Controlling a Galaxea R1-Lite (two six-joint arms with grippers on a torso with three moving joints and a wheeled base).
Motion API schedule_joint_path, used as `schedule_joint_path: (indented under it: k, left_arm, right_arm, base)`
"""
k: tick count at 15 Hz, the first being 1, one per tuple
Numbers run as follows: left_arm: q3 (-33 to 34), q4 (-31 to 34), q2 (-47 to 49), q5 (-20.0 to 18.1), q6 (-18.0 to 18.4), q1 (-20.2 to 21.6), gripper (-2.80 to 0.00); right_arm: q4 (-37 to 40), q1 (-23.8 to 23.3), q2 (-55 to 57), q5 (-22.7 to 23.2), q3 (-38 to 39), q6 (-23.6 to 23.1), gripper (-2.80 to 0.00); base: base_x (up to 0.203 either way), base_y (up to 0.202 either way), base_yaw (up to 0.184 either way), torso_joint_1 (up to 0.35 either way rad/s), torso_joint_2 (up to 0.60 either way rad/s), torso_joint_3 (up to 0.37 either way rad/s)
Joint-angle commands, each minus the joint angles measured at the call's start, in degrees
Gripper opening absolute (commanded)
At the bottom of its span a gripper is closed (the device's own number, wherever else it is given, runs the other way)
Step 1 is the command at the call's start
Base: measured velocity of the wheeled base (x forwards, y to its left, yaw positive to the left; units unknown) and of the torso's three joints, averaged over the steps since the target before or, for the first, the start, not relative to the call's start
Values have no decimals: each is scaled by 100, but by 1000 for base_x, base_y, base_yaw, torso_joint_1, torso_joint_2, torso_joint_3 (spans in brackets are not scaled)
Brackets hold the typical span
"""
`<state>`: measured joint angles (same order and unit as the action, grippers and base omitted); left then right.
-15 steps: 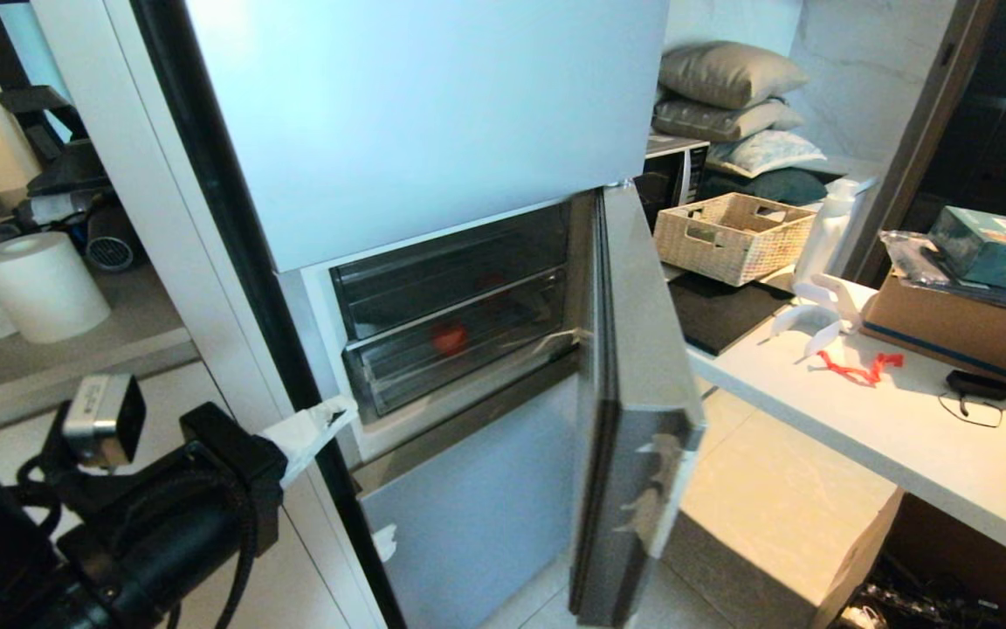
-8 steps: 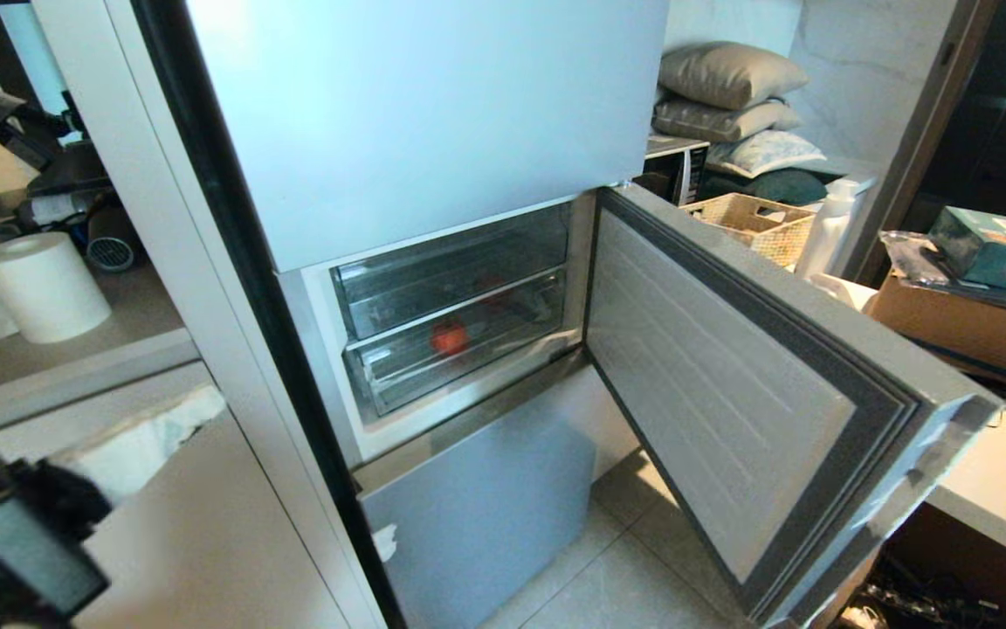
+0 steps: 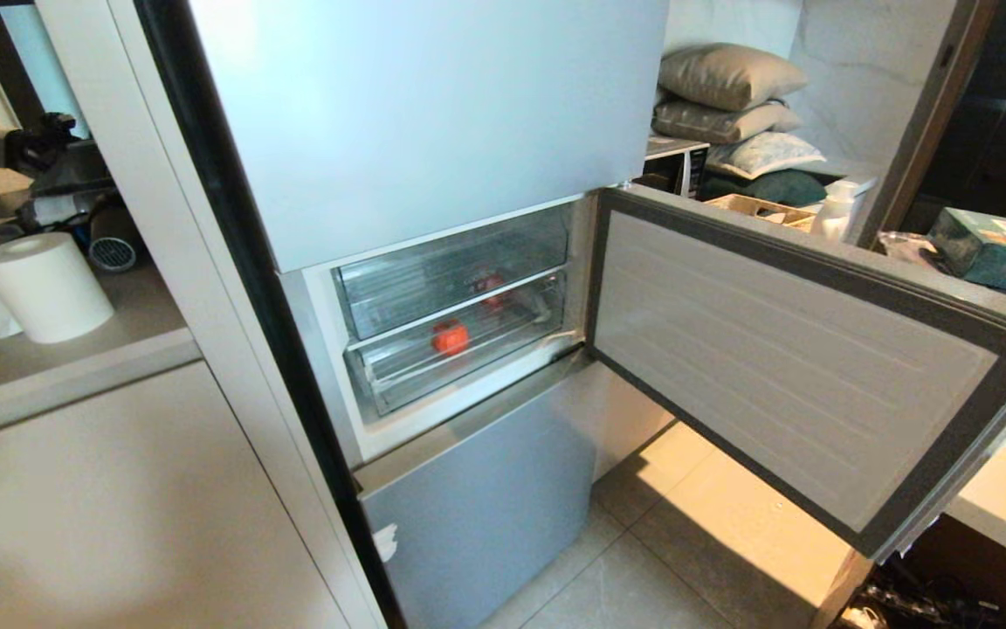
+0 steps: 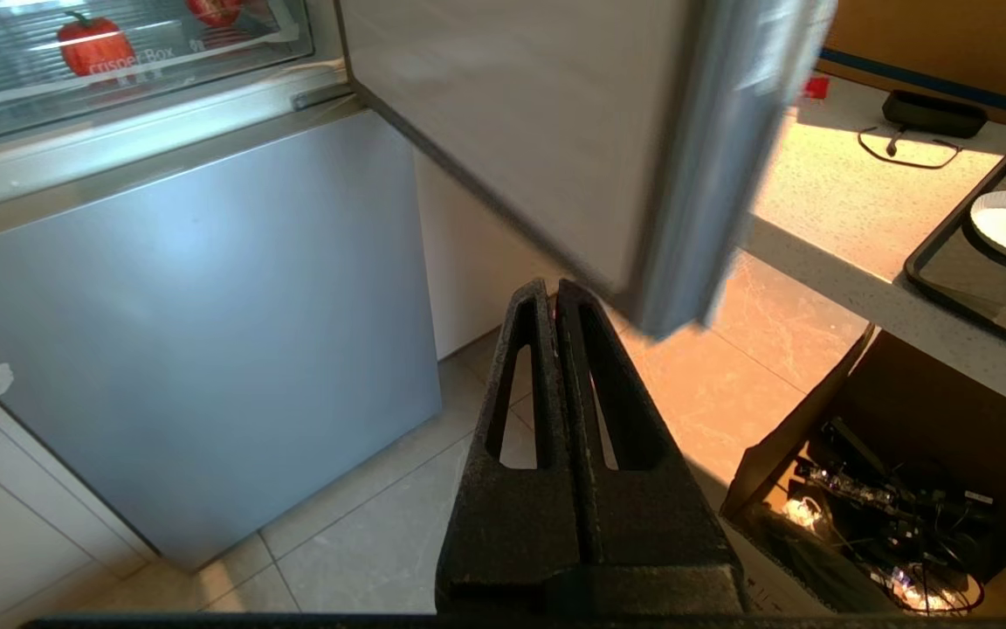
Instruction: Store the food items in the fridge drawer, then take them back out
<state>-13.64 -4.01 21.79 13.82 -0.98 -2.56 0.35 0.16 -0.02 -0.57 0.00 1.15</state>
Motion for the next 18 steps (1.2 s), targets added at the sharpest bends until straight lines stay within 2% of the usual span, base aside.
schedule_joint_path:
  k: [1,2,3,5,6,7,8,18]
  left_arm:
    - [890,60,-1023,-814,363,445,-280]
    - [1040,280,-1469,-1216,635,372,-280]
    - [1125,448,-1834,-1454,826,327,-280]
    - [1222,558,-2231,-1574,917,282,-280]
    - [1271,603,-2175,-1511,758,264,-280]
    - [1276,615,-2170,-1417,390,259,-280]
    - [1285,613,-2170,-1375,170,256,-280]
    - [1283,615,-2170,-1374,140,260,-280]
  right_arm:
    - [0,2,2,5,0,-1,-280]
    - [0,2,2,-4,0,6,-280]
    - [0,2,2,2,0,8,-280]
    - [0,2,2,5,0,0,-280]
    - [0,2,2,-4,0,8,-280]
    - [0,2,2,-4,0,9,-280]
    - [0,2,2,-4,0,8,-280]
    - [0,2,5,-31,0,17,-280]
  base:
    - [0,0,0,0,0,0]
    - [0,0,0,0,0,0]
    - [0,0,0,0,0,0]
    - [0,0,0,0,0,0]
    - [0,0,0,0,0,0]
    - [0,0,0,0,0,0]
    - [0,0,0,0,0,0]
    - [0,0,0,0,0,0]
